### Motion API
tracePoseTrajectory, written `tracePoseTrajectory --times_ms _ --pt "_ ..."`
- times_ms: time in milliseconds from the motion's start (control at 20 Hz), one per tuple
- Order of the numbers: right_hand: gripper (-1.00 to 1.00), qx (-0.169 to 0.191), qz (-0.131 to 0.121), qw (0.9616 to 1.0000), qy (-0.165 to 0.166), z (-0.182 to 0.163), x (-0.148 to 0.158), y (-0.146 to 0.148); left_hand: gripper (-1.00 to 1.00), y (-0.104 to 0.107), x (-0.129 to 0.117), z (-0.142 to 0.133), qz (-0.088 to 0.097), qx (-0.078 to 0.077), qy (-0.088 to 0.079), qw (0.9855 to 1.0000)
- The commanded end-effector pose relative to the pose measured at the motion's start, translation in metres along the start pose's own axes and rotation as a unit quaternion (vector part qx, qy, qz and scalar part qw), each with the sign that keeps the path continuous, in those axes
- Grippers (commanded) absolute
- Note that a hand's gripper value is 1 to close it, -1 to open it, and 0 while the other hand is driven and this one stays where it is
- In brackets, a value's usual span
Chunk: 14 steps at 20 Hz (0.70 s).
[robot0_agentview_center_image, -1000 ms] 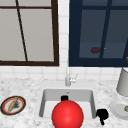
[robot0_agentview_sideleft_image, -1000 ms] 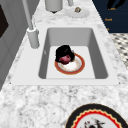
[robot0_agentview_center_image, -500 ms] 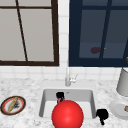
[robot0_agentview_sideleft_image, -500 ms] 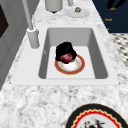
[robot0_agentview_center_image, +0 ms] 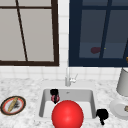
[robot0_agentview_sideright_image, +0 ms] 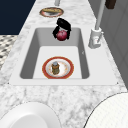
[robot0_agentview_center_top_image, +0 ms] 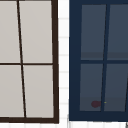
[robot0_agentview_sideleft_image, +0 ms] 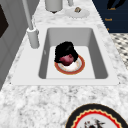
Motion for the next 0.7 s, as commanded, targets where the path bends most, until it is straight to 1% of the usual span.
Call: tracePoseTrajectory --times_ms 0,150,500,550,600,650 --pt "0.0 0.0 0.0 1.0 0.0 0.0 0.0 0.0 1.0 0.016 0.009 0.025 -0.011 -0.01 -0.005 0.9999" --pt "0.0 0.0 0.0 1.0 0.0 0.0 0.0 0.0 1.0 0.029 0.017 0.046 -0.013 -0.009 -0.004 0.9999" --pt "0.0 0.0 0.0 1.0 0.0 0.0 0.0 0.0 1.0 0.061 0.038 0.094 -0.009 -0.01 -0.002 0.9999" --pt "0.0 0.0 0.0 1.0 0.0 0.0 0.0 0.0 1.0 0.068 0.043 0.099 -0.008 -0.011 -0.001 0.9999" --pt "0.0 0.0 0.0 1.0 0.0 0.0 0.0 0.0 1.0 0.073 0.047 0.106 -0.001 -0.01 0.0 0.9999" --pt "0.0 0.0 0.0 1.0 0.0 0.0 0.0 0.0 1.0 0.078 0.052 0.113 0.0 -0.01 0.0 0.9999"
